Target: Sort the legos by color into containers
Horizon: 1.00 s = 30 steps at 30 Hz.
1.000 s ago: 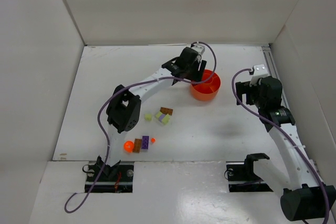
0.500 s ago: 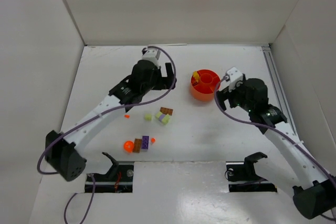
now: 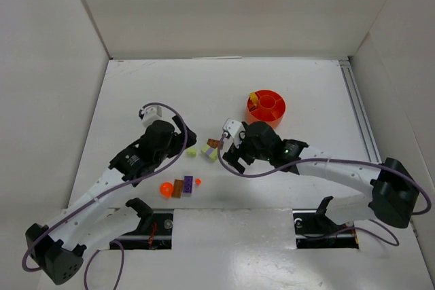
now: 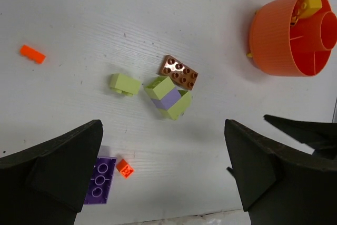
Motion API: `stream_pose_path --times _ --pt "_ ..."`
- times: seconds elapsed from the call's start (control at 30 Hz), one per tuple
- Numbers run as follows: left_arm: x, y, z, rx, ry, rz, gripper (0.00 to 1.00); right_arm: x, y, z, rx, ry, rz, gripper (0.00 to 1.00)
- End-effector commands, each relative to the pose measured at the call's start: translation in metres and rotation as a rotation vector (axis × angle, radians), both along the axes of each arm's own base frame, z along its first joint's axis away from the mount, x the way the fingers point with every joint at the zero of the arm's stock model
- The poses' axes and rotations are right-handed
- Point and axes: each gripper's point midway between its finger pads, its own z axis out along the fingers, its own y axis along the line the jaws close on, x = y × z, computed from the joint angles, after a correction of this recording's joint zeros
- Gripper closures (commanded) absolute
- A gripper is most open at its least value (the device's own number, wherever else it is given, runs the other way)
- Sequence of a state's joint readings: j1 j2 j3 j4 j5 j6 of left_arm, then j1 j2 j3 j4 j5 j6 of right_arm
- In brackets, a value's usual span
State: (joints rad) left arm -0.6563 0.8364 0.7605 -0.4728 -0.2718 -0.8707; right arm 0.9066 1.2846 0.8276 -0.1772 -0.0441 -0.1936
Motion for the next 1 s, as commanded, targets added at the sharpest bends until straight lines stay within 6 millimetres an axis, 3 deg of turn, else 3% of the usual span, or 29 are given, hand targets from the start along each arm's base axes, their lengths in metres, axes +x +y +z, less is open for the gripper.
stream_pose_path --times 0.0,0.23,0.6,0.87,0.97 --pt "-0.006 0.015 -0.012 -0.008 0.047 0.104 0.00 0.003 0.026 0.019 0.074 -0.045 -0.038 0.03" --pt "-0.012 0.021 -0.022 -0.003 0.074 0.129 0.00 -0.028 0.068 0.002 0.055 -0.004 0.030 0.06" --pt "-0.019 0.026 -0.023 -0.033 0.071 0.148 0.00 -0.065 0.132 -0.043 0.008 0.034 0.207 0.12" --pt "-0.025 0.028 -0.022 -0.051 0.070 0.147 0.00 -0.064 0.142 -0.073 -0.048 0.004 0.267 0.20" --pt "-0.028 0.030 -0.023 -0.059 0.070 0.153 0.00 -0.064 0.149 -0.074 -0.032 0.002 0.275 0.21"
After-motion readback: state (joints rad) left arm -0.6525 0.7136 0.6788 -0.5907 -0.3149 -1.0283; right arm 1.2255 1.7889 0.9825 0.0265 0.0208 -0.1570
